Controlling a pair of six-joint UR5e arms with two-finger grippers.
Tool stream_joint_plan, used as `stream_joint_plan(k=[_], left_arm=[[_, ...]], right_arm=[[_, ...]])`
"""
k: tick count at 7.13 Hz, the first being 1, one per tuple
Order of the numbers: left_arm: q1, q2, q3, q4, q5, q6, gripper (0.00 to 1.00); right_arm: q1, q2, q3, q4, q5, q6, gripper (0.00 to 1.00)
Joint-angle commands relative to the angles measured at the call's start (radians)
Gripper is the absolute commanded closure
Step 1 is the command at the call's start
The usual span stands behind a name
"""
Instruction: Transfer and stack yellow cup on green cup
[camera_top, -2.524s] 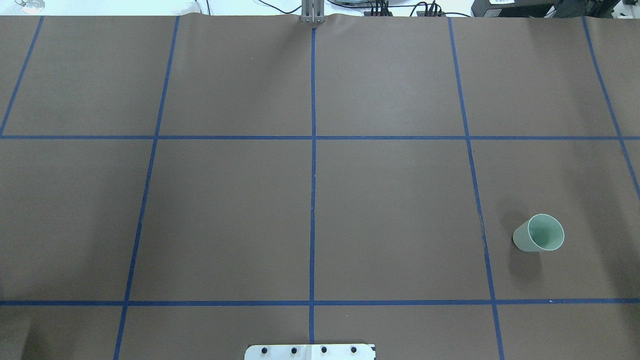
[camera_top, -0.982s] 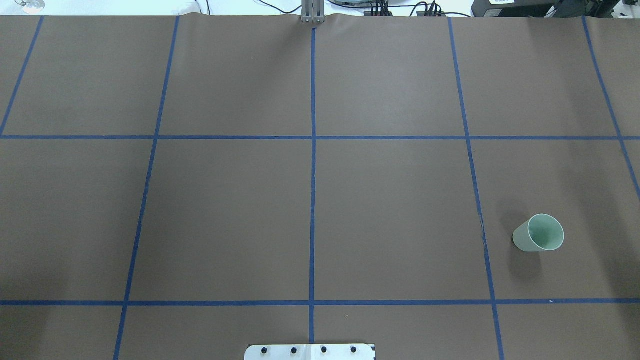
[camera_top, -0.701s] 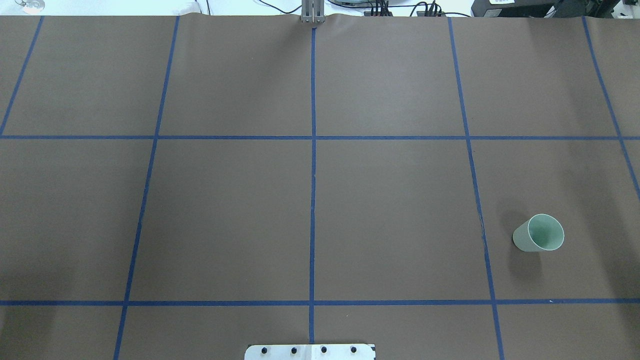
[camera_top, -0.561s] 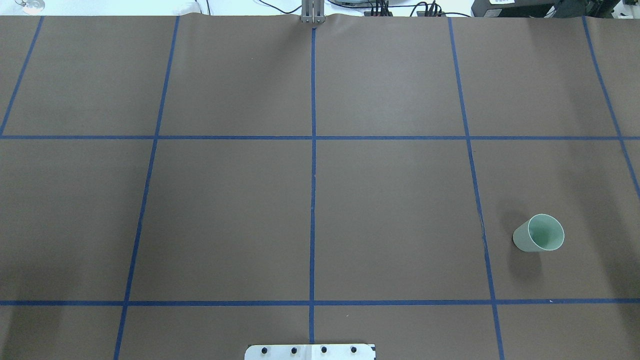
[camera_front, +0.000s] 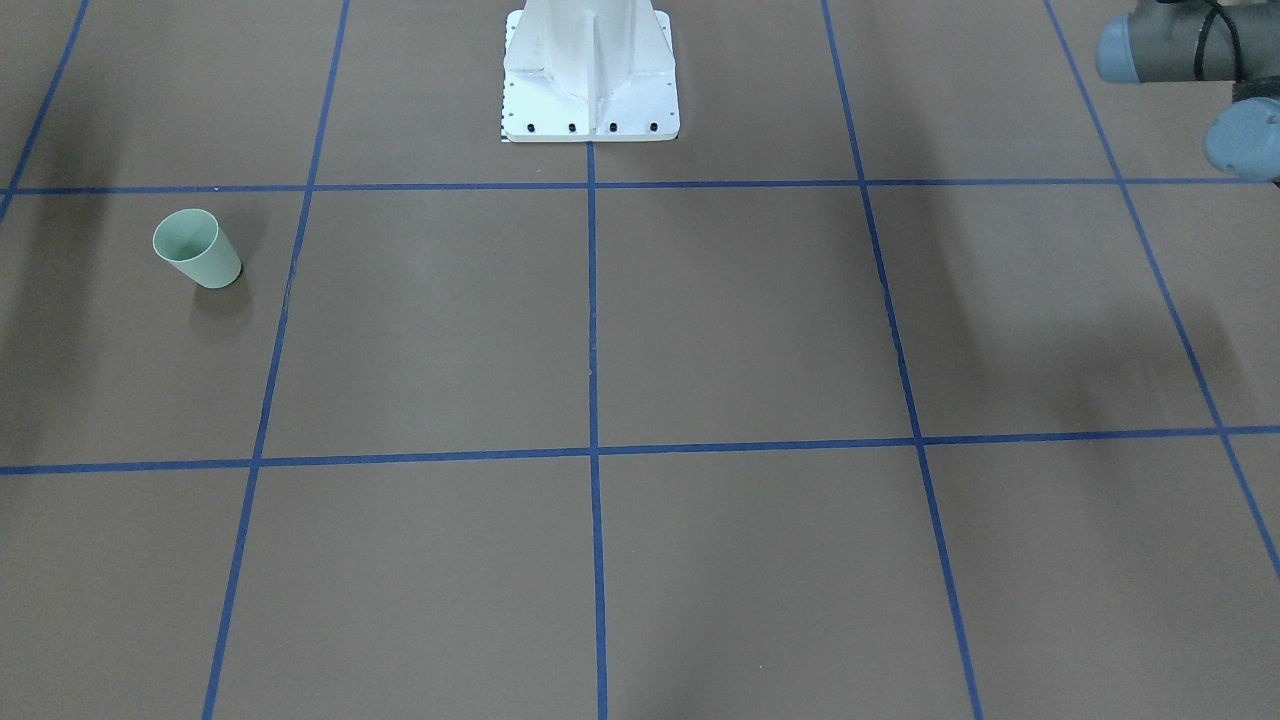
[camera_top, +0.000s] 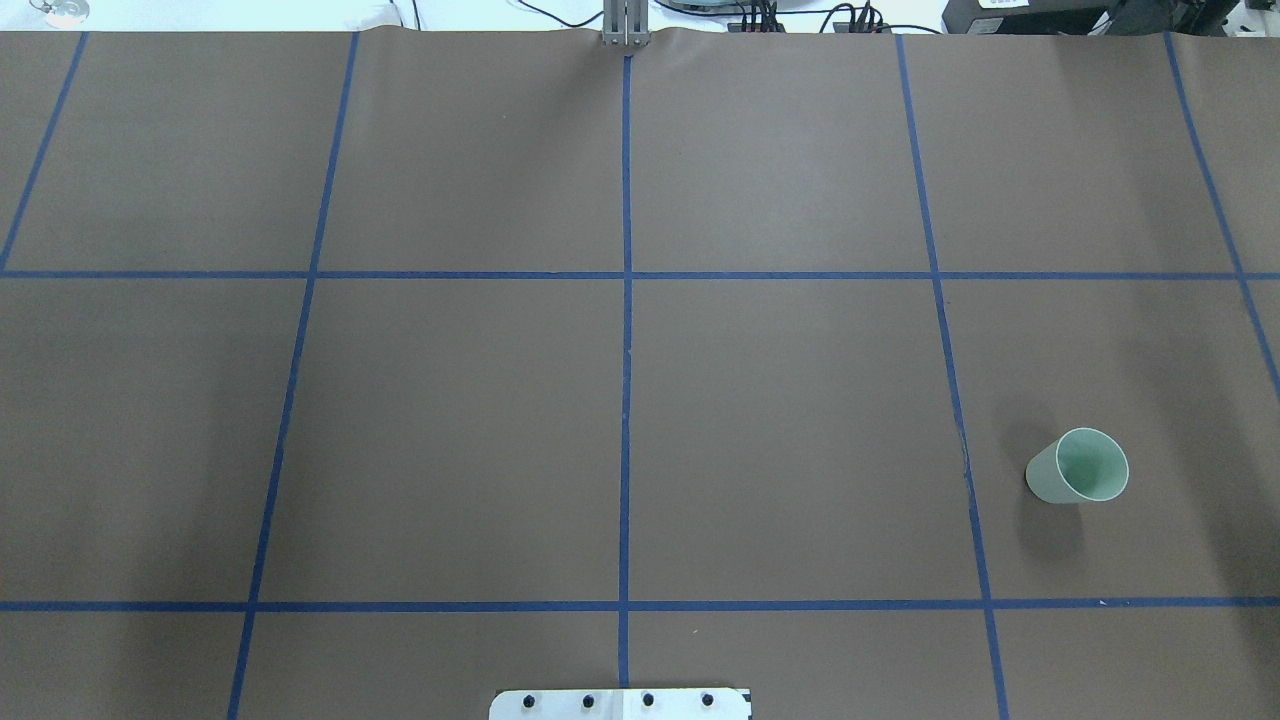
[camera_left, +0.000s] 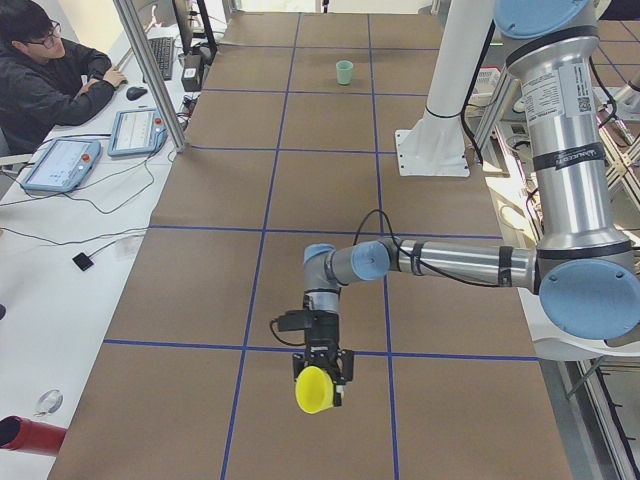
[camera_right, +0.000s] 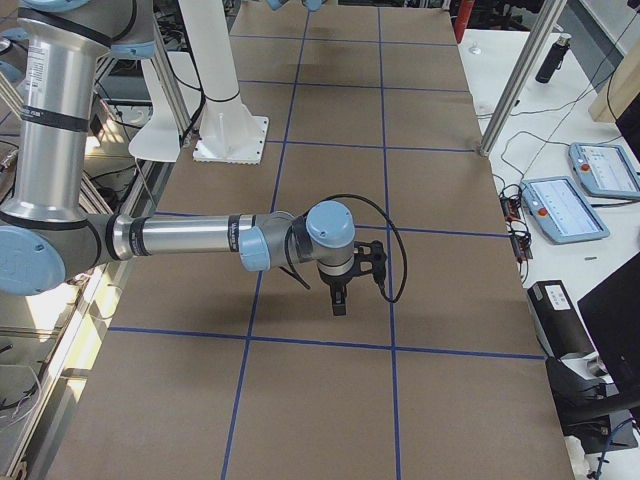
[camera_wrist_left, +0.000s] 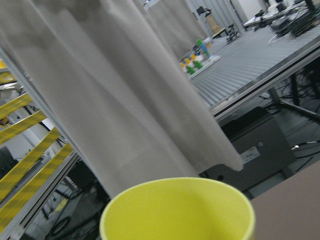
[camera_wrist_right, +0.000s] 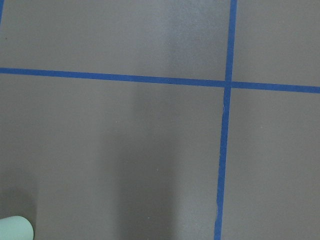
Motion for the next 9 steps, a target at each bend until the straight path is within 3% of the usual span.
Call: stream_joint_plan(k=[1, 2, 3, 5, 7, 9], left_arm=[[-0.090, -0.226, 0.016, -0.005, 0.033, 0.288, 1.00], [-0.090, -0.288, 0.018, -0.047, 0.029, 0.346, 1.00], [-0.087, -0.301, 0.010, -0.200, -0.037, 0.368, 1.00], [-0.079, -0.321, 0.033, -0.569, -0.388, 0.523, 1.00], [-0.079, -0.376, -0.020, -0.667, -0.711, 0.713, 1.00], [-0.067, -0.410, -0.001, -0.874, -0.860, 0.726, 1.00]], right_arm=[[-0.026, 0.004, 0.007, 0.000, 0.006, 0.002, 0.00], [-0.033, 0.019, 0.018, 0.001, 0.004, 0.001, 0.00], [-0.043, 0.053, 0.021, 0.001, -0.004, 0.002, 0.00], [-0.043, 0.081, 0.013, 0.009, 0.010, 0.025, 0.00], [-0.065, 0.095, 0.012, 0.012, 0.007, 0.175, 0.00], [-0.184, 0.182, -0.019, 0.009, 0.010, 0.185, 0.00]])
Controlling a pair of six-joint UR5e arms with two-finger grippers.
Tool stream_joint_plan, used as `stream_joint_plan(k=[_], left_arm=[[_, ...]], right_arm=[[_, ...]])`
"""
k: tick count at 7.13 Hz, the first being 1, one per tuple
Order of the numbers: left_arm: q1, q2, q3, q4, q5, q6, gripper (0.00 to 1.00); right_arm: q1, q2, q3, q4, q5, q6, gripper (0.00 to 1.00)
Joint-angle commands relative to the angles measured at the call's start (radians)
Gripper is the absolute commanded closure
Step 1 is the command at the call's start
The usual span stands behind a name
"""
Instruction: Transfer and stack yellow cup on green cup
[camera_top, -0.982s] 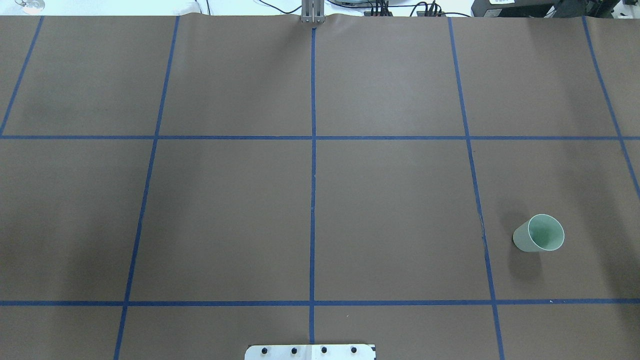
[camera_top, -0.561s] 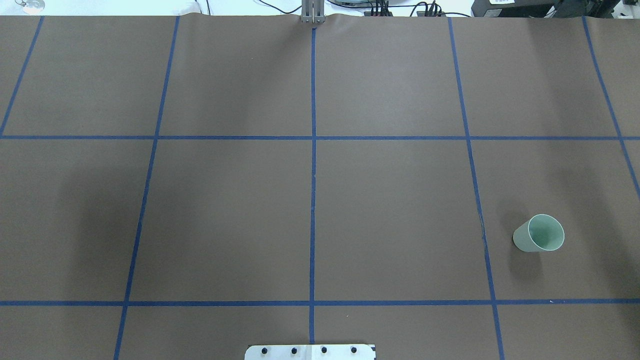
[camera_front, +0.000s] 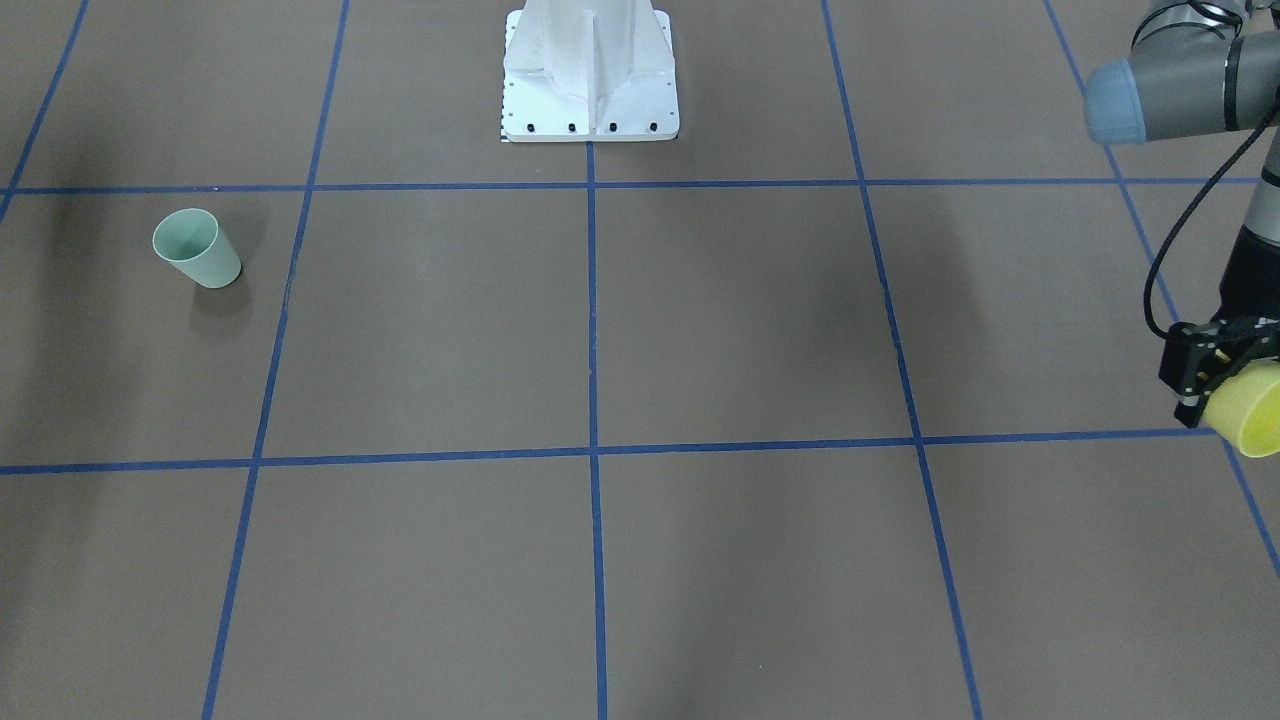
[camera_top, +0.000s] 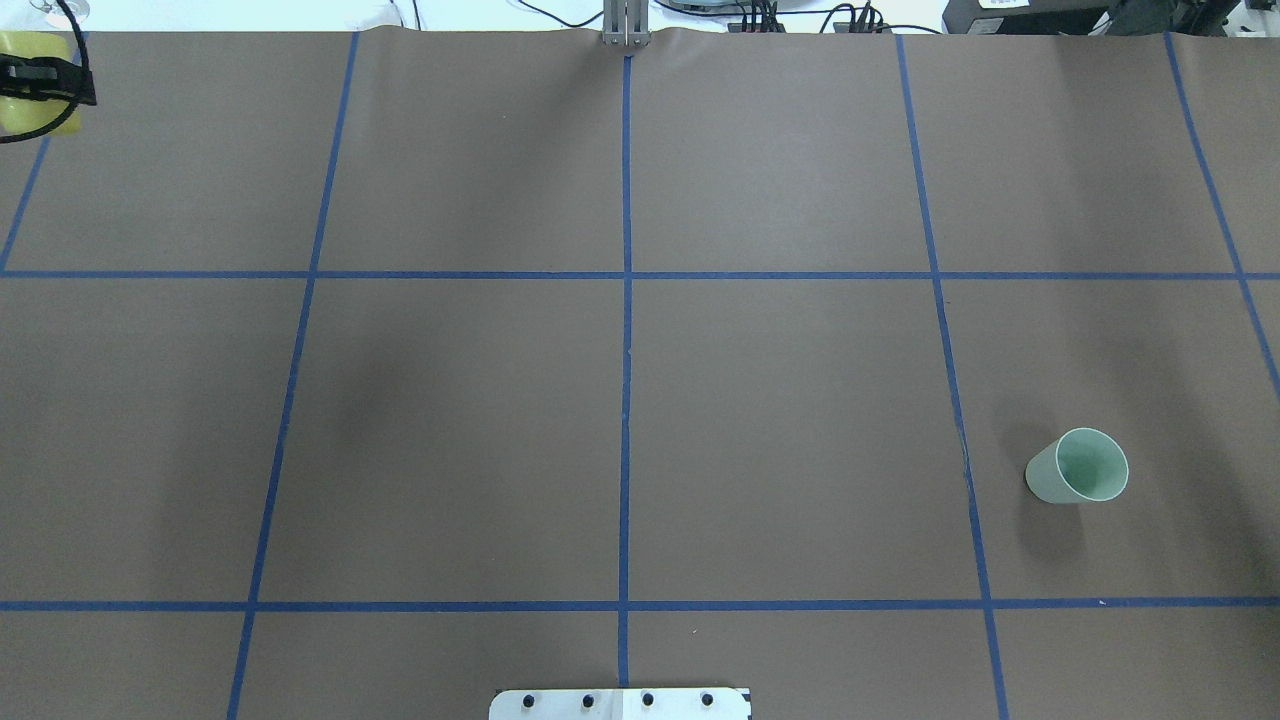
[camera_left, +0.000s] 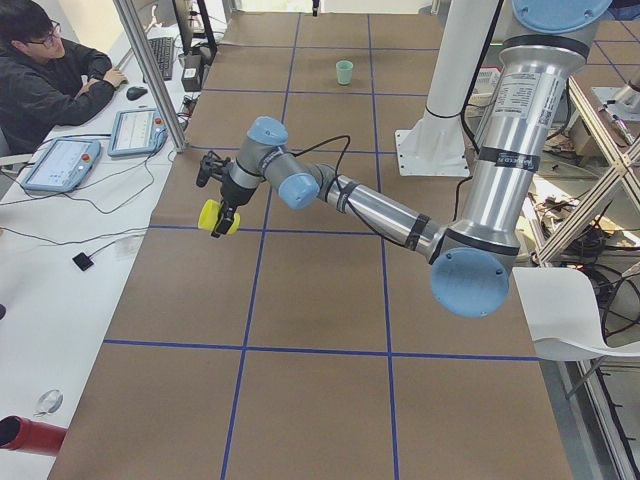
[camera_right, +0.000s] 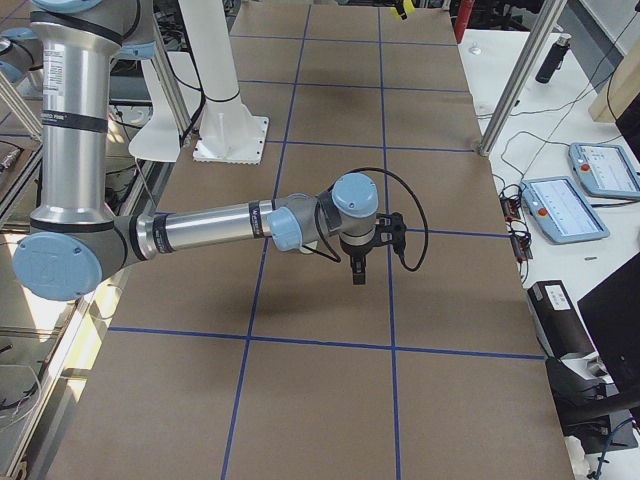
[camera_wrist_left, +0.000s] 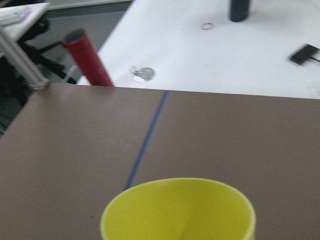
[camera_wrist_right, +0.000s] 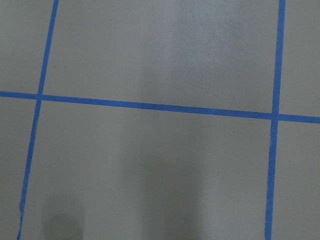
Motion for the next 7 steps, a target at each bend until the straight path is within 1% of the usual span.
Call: stream_joint_plan(k=[1, 2, 3, 4, 5, 6, 7], left_arm=[[0.057, -0.048, 0.016, -0.140, -0.143, 0.017, 1.00], [0.094, -0.050, 0.007, -0.196, -0.145, 0.011, 1.00], [0.188, -0.050, 0.010, -0.322, -0.143, 0.000, 1.00], [0.260, -0.050, 0.019, -0.434, -0.143, -0.044, 1.00], [0.363, -0.053, 0.019, -0.515, -0.125, -0.055, 1.00], [0.444, -0.076, 0.019, -0.580, -0.003, -0.134, 1.00], [0.570, -0.111, 0.027, -0.614, 0.130, -0.192, 1.00]], right_arm=[[-0.122, 0.149, -0.121, 0.000, 0.018, 0.017, 0.01], [-0.174, 0.220, -0.140, -0.002, 0.035, 0.017, 0.01], [-0.259, 0.338, -0.162, -0.006, 0.026, 0.067, 0.01], [-0.327, 0.483, -0.214, 0.001, 0.006, 0.245, 0.01], [-0.367, 0.588, -0.249, 0.003, 0.004, 0.352, 0.01], [-0.401, 0.650, -0.262, 0.001, 0.004, 0.405, 0.01], [-0.456, 0.702, -0.262, 0.003, 0.004, 0.490, 0.01]])
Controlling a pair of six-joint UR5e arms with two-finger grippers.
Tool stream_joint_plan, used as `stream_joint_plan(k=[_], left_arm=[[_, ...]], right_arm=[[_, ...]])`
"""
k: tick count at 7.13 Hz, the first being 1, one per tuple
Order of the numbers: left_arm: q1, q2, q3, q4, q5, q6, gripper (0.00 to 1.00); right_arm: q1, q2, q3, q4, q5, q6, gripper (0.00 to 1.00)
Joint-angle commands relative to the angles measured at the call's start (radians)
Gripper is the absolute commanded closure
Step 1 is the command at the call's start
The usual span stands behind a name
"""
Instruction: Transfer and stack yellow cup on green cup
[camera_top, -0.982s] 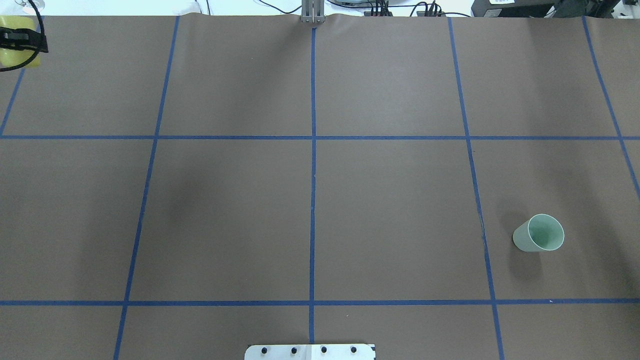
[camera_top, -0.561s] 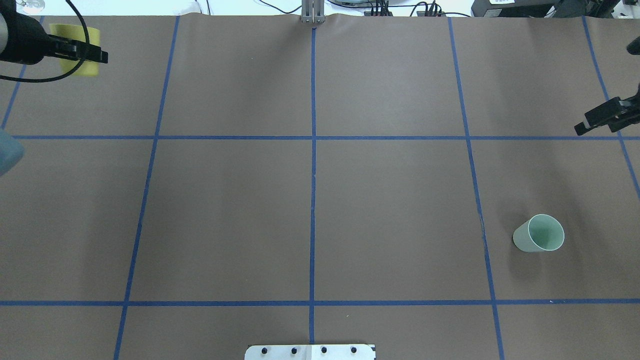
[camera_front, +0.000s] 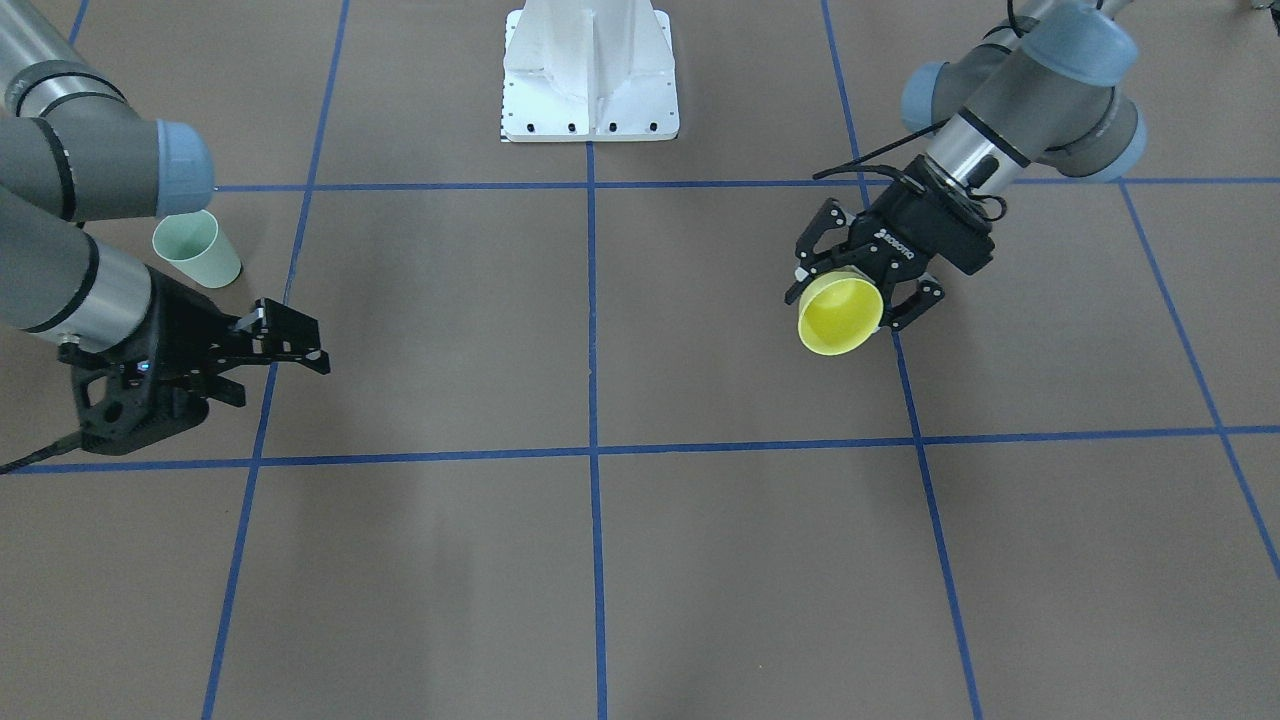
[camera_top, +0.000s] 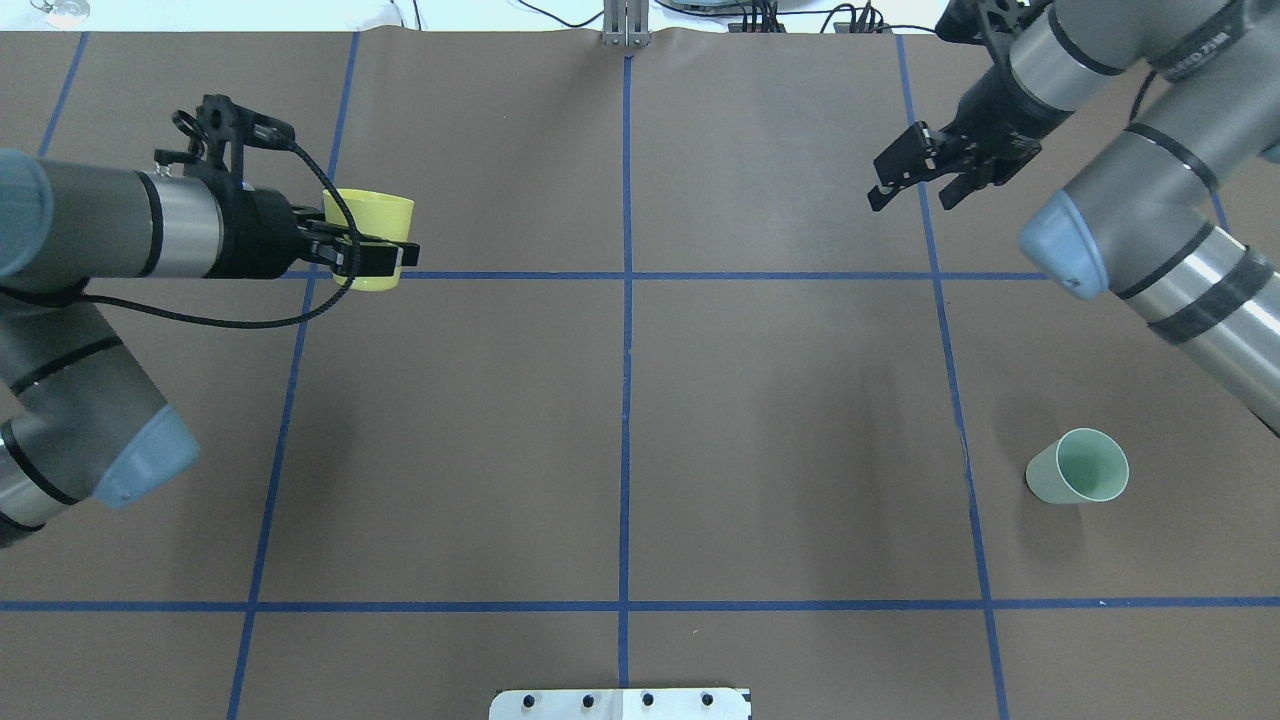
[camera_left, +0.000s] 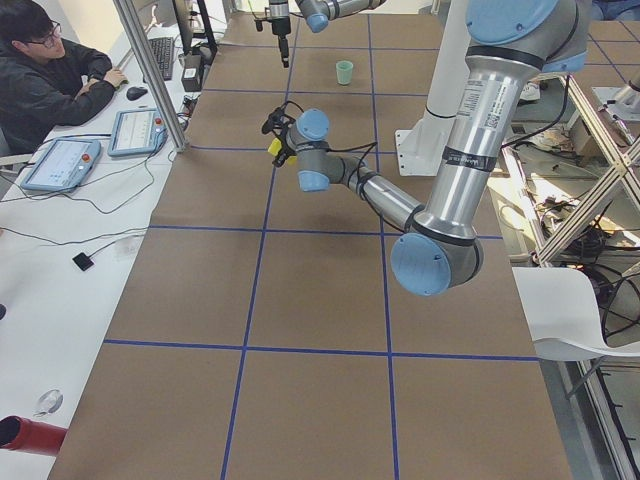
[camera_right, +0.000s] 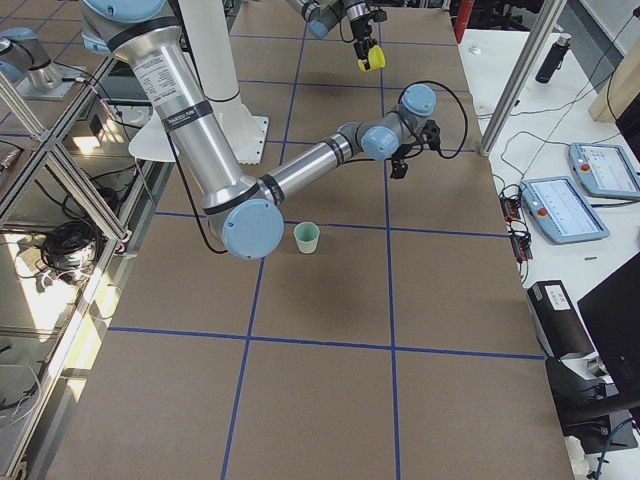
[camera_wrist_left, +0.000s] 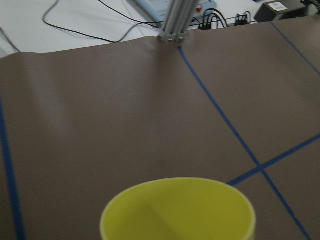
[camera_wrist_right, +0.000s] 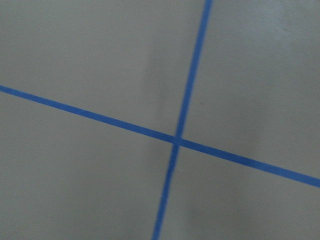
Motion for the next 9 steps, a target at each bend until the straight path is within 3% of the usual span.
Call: stream_joint_plan(k=[1, 2, 5, 7, 9], left_arm=[[0.228, -0.088, 0.018, -0.061, 0.257, -0.089, 1.00], [0.278, -0.116, 0.023, -0.061, 0.307, -0.101, 1.00], [0.339, -0.194, 0.133, -0.141, 0.304, -0.095, 1.00], [0.353, -0.217, 0.160, -0.180, 0.222, -0.062, 1.00], [0.358, -0.253, 0.166, -0.183, 0.220, -0.051, 1.00]], right_arm=[[-0.112, 0.138, -0.012, 0.001, -0.004, 0.203, 0.02], [-0.134, 0.163, -0.013, 0.001, -0.002, 0.233, 0.02], [-0.174, 0.183, -0.033, -0.002, 0.008, 0.254, 0.09], [-0.196, 0.189, -0.058, -0.003, 0.068, 0.255, 0.11], [-0.214, 0.200, -0.072, -0.003, 0.091, 0.255, 0.15]])
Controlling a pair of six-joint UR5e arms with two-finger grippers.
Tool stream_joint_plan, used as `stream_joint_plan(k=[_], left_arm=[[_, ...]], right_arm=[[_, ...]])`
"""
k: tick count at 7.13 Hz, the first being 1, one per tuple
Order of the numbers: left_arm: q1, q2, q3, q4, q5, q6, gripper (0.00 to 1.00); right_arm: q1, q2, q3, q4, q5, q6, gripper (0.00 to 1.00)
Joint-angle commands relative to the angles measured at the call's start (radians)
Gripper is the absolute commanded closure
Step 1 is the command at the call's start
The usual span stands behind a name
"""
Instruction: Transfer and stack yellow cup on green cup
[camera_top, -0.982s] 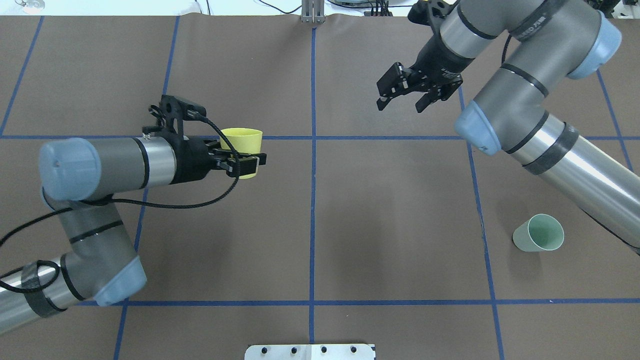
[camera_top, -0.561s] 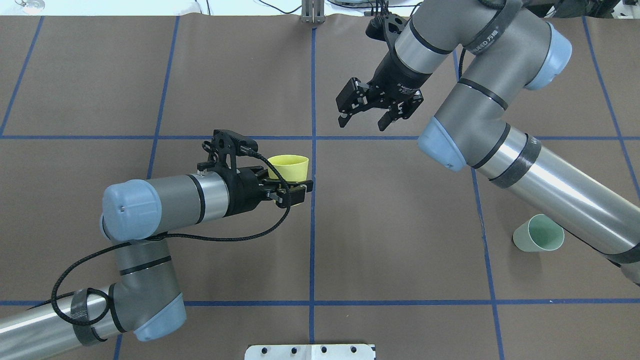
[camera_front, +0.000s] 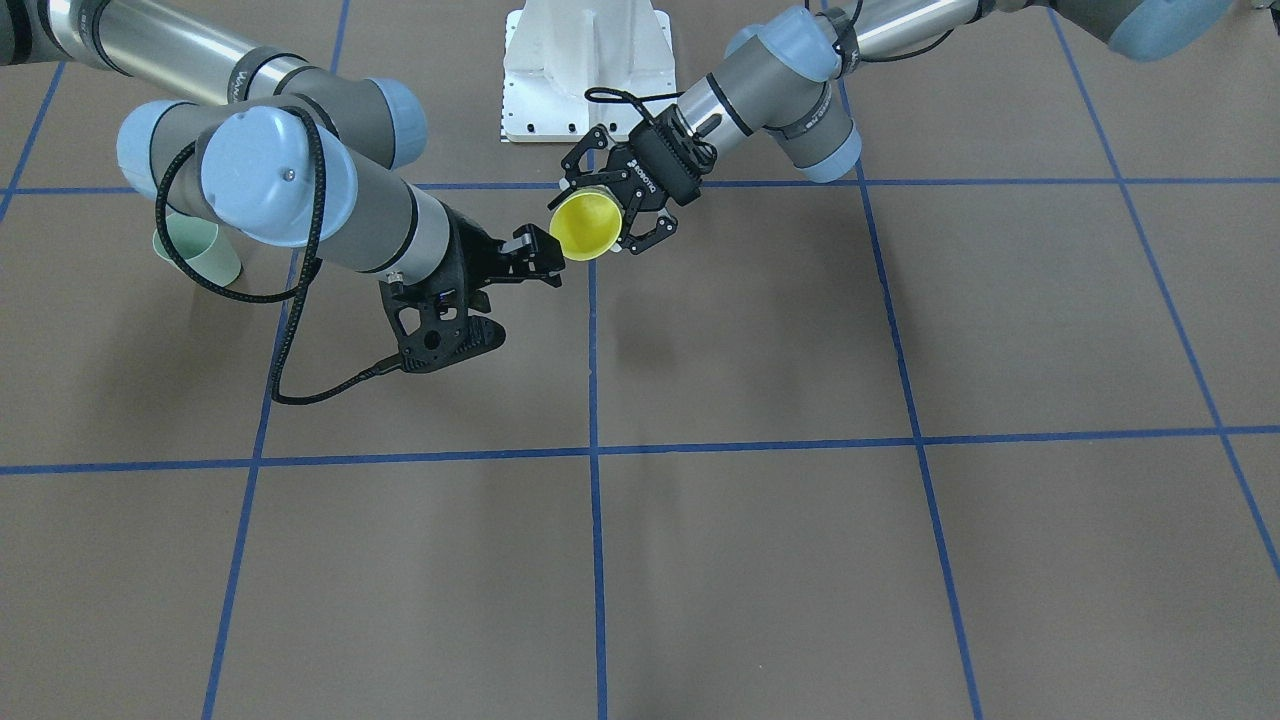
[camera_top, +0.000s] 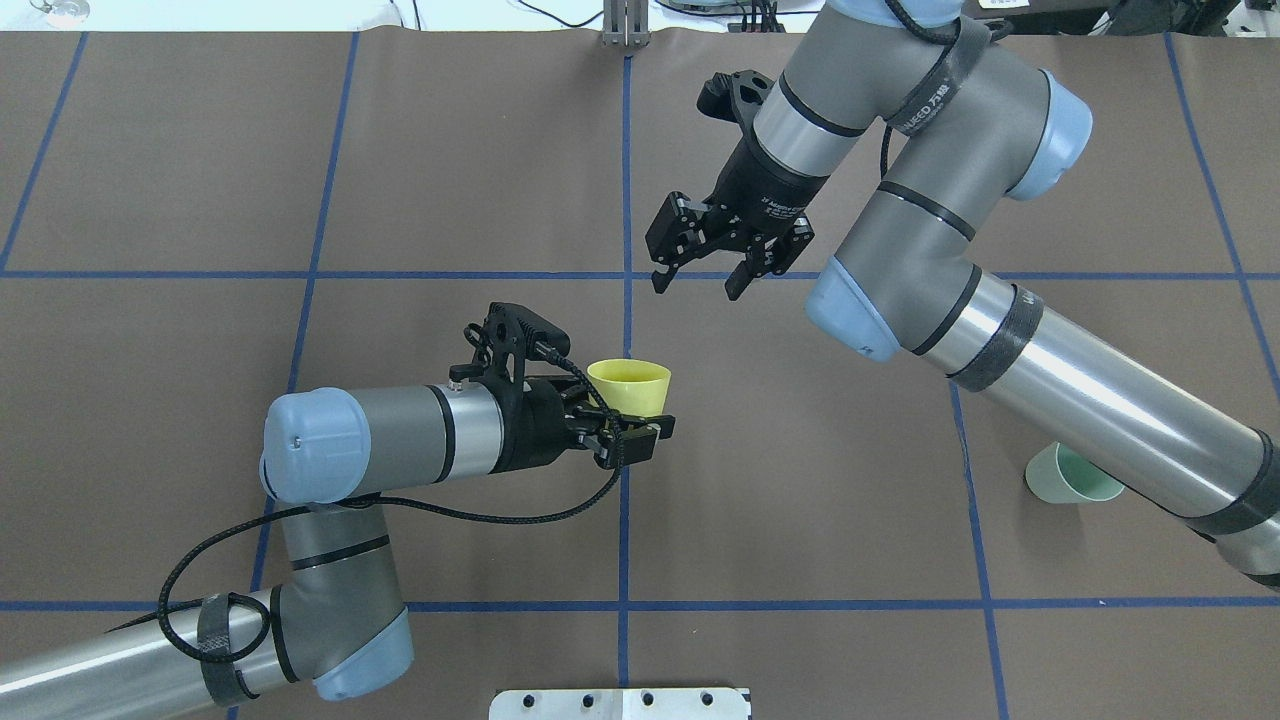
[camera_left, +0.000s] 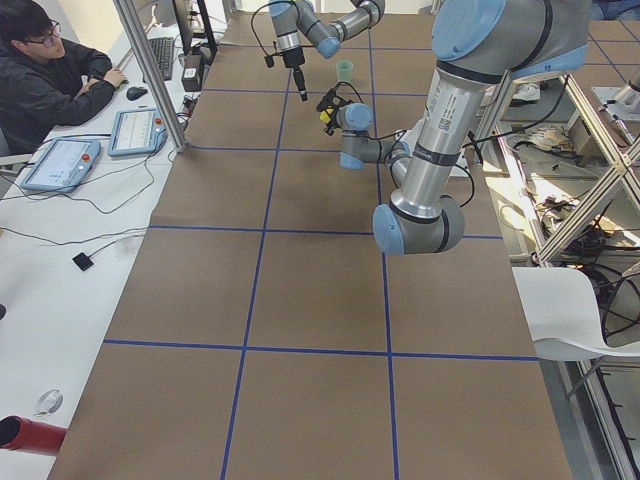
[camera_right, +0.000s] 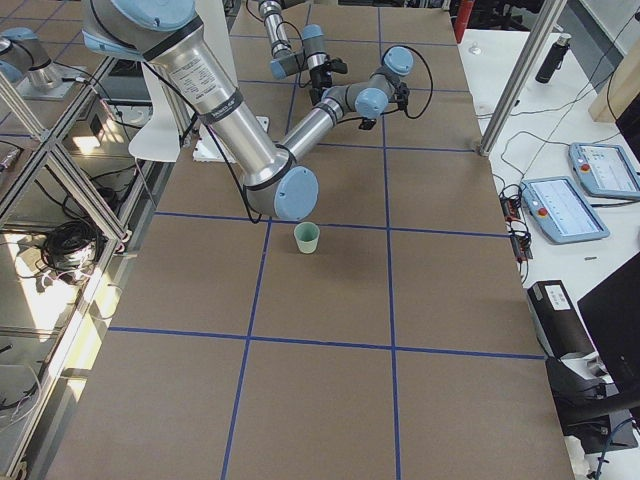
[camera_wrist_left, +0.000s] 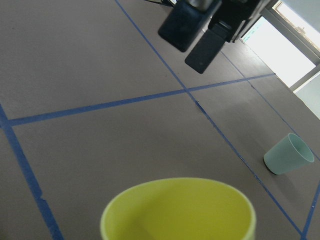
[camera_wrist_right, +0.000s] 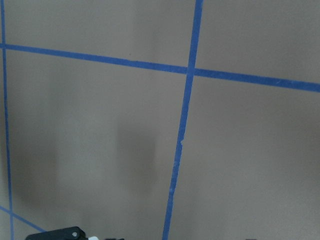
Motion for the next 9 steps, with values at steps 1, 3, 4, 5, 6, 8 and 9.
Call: stream_joint_plan(k=[1, 3, 4, 5, 6, 8, 9], left_arm=[[0.005, -0.046, 0.014, -0.003, -0.007, 0.007, 1.00], [0.004, -0.071, 0.040, -0.006, -0.007, 0.007, 1.00], [0.001, -0.071, 0.040, -0.006, -0.005, 0.007, 1.00], [-0.001, -0.071, 0.040, -0.006, -0.007, 0.007, 1.00], [-0.001, -0.071, 0.040, -0.008, -0.007, 0.007, 1.00], [-0.003, -0.071, 0.040, -0.009, -0.007, 0.005, 1.00], [-0.003, -0.071, 0.040, -0.009, -0.007, 0.005, 1.00]], right_arm=[[-0.014, 0.007, -0.009, -0.002, 0.051, 0.002, 0.19], [-0.014, -0.004, -0.006, -0.005, 0.136, 0.000, 0.27], [-0.013, -0.013, -0.002, -0.008, 0.159, 0.000, 0.27], [-0.010, -0.029, 0.001, -0.008, 0.162, 0.000, 0.27], [-0.007, -0.048, 0.011, -0.009, 0.163, -0.001, 0.28], [-0.007, -0.067, 0.016, -0.009, 0.164, -0.001, 0.28], [-0.005, -0.081, 0.033, -0.011, 0.164, 0.000, 0.30]])
